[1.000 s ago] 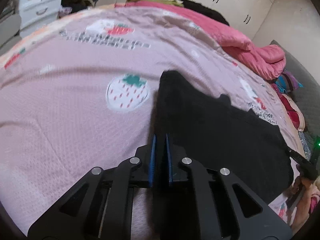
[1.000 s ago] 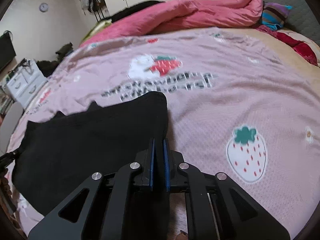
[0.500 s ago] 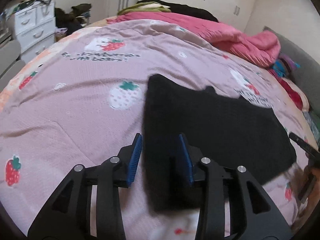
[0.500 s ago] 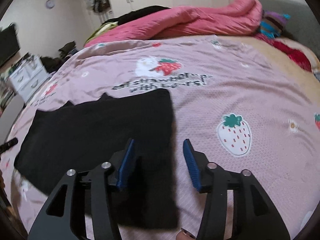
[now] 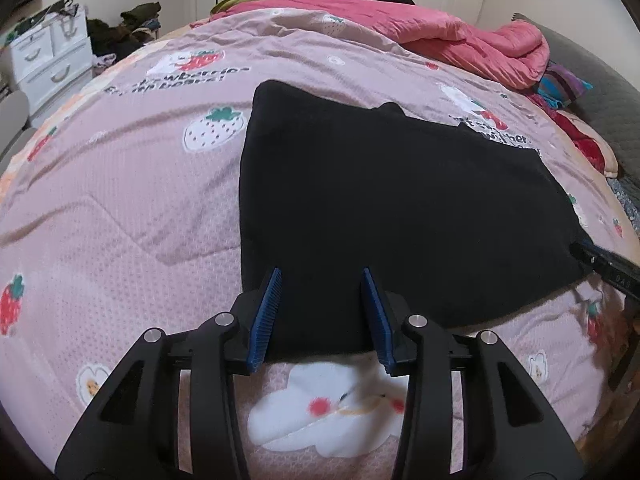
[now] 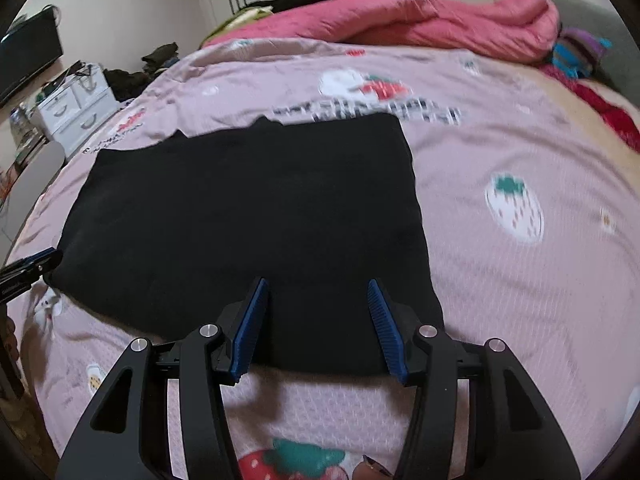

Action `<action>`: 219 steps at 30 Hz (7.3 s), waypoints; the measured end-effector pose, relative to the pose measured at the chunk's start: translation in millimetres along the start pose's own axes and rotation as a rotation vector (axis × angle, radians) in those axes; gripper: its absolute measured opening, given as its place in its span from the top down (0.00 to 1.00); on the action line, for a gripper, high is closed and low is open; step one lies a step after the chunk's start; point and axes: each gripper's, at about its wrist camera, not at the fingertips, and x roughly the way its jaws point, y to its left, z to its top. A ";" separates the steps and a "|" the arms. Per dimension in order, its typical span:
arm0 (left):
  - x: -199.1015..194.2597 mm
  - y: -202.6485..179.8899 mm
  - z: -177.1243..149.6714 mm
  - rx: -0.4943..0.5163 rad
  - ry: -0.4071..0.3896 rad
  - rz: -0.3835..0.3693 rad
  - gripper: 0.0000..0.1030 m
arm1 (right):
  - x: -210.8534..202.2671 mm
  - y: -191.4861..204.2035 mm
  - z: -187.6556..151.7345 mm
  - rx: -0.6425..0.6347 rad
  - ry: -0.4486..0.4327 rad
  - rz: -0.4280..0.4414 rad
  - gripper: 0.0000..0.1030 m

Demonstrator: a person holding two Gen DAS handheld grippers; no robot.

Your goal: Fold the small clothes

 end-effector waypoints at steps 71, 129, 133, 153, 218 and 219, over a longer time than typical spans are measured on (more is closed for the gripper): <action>-30.7 62.6 27.5 -0.136 -0.106 0.085 0.09 | -34.2 205.6 -26.3 -0.389 -0.167 0.152 0.06; 51.2 70.7 92.9 -0.148 -0.001 0.048 0.09 | 56.9 311.4 -12.5 -0.761 -0.214 -0.141 0.75; 51.7 68.6 95.0 -0.172 0.005 -0.014 0.09 | 41.1 292.1 -2.9 -0.667 -0.259 -0.087 0.85; 28.9 -6.9 115.7 -0.143 -0.036 -0.220 0.86 | -20.4 240.3 -10.2 -0.466 -0.403 0.005 0.88; 61.8 -240.8 128.5 0.063 0.104 -0.371 0.44 | -20.7 -30.8 -51.1 0.518 -0.121 0.431 0.67; 55.7 -235.3 127.8 0.068 0.086 -0.365 0.43 | -24.2 -32.1 -49.6 0.518 -0.123 0.432 0.60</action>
